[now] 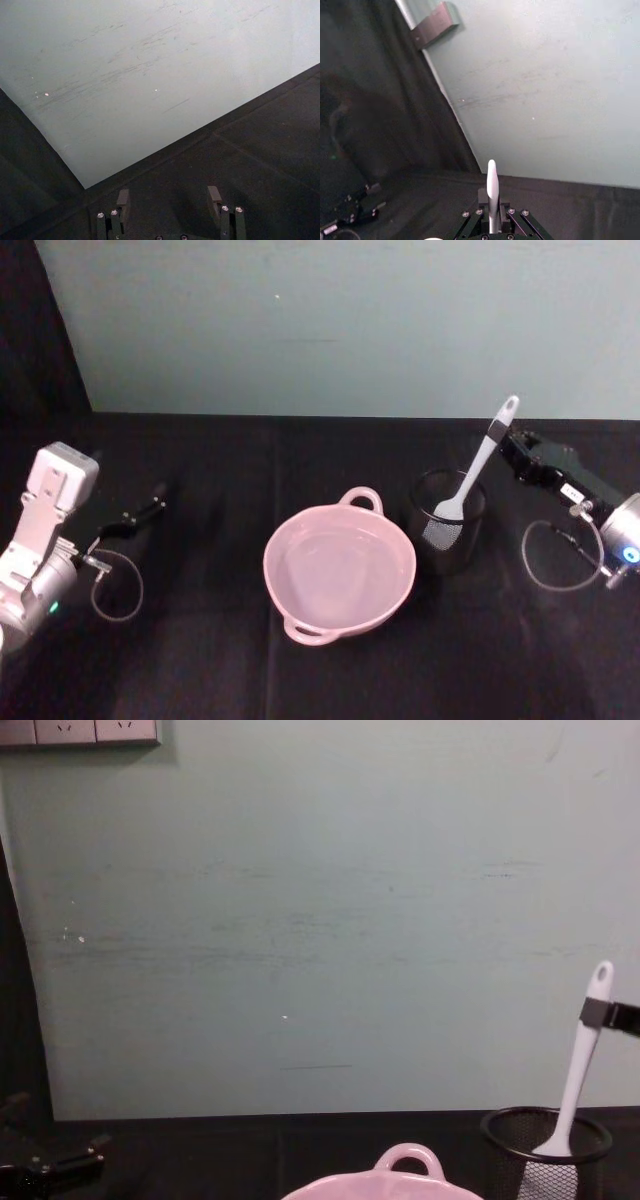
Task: Use the one hand to pick up the spoon and stir the clear water in the bowl.
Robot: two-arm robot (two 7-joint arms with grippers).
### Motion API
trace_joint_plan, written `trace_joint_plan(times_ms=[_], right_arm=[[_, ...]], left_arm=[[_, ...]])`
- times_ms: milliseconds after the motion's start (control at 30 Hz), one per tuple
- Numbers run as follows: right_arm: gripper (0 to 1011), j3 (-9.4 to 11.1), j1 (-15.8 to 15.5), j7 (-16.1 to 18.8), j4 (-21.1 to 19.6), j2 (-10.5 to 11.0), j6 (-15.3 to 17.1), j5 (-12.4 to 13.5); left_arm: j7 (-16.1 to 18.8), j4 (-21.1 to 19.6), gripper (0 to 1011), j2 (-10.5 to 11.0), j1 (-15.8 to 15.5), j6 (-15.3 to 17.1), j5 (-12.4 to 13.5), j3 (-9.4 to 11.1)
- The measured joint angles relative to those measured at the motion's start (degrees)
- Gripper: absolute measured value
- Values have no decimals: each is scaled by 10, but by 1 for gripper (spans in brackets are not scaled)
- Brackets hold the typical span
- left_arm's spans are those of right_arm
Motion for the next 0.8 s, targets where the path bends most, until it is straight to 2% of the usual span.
trace_joint_plan(times_ms=[67, 133, 267, 500, 800], right_arm=[[118, 0, -4, -4, -18, 8, -8, -19], [119, 0, -5, -5, -26, 10, -9, -25], [119, 5, -11, -13, -70, 25, -14, -54], [119, 16, -9, -25, -116, 36, 1, -76], [119, 24, 2, -29, -154, 47, 21, -94]], left_arm=[[0, 0, 1005, 0, 0, 0, 0, 0], [0, 0, 1005, 0, 0, 0, 0, 0], [0, 0, 1005, 0, 0, 0, 0, 0], [0, 0, 1005, 0, 0, 0, 0, 0], [0, 0, 1005, 0, 0, 0, 0, 0]])
